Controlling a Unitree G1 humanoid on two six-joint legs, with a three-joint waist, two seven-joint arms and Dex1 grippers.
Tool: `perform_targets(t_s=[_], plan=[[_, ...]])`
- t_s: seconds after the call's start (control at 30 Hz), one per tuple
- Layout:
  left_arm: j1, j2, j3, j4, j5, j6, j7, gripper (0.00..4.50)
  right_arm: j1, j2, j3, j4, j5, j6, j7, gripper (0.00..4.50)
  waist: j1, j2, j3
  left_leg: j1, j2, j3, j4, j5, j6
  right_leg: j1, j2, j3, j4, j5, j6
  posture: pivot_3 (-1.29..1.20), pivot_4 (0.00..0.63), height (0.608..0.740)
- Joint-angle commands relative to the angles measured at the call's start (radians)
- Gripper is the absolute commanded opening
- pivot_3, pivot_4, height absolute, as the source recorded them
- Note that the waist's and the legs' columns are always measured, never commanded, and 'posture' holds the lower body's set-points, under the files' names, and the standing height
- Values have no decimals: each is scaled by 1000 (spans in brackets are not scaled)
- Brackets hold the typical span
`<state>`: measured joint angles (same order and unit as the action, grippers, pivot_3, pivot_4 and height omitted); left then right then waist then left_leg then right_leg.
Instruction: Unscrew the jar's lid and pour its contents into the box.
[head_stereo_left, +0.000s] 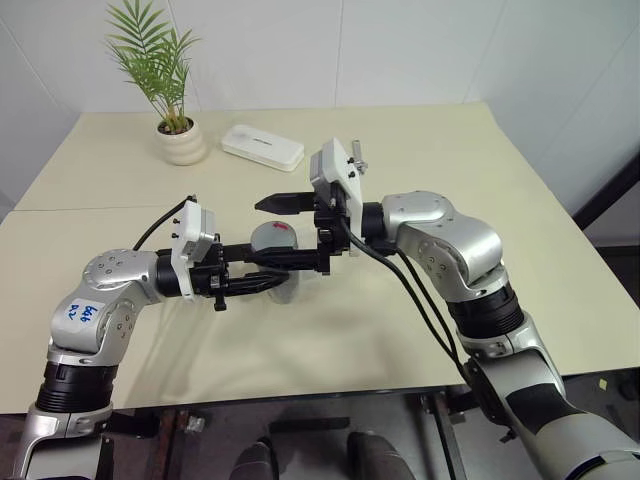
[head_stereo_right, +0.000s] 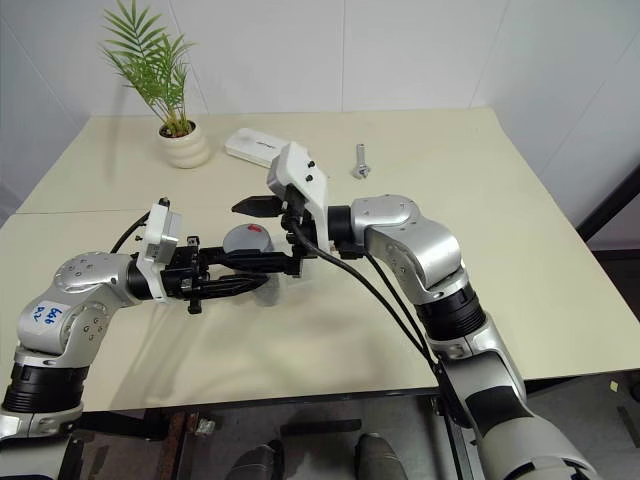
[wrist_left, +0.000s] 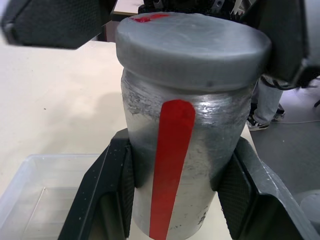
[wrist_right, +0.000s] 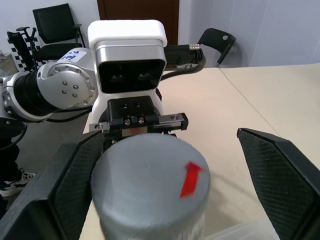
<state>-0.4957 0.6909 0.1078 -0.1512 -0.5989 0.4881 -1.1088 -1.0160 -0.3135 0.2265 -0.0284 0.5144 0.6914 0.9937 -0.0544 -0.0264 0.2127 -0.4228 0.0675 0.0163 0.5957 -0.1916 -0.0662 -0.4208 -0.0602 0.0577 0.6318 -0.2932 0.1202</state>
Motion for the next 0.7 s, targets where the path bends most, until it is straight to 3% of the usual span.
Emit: perform_targets(t_s=[0.03, 0.7], plan=[[9, 20, 15, -32, -17, -13, -24, 1859, -6, -30, -73, 10, 26, 13, 6, 4459, 0, 0, 0, 0, 0, 0, 0, 0, 0, 0, 0, 0, 0, 0, 0, 0, 150, 740], [22, 31, 19, -41, -19, -12, -25, 1859, 35, -77, -94, -1, 77, 28, 45, 4459, 0, 0, 0, 0, 0, 0, 0, 0, 0, 0, 0, 0, 0, 0, 0, 0, 150, 740]])
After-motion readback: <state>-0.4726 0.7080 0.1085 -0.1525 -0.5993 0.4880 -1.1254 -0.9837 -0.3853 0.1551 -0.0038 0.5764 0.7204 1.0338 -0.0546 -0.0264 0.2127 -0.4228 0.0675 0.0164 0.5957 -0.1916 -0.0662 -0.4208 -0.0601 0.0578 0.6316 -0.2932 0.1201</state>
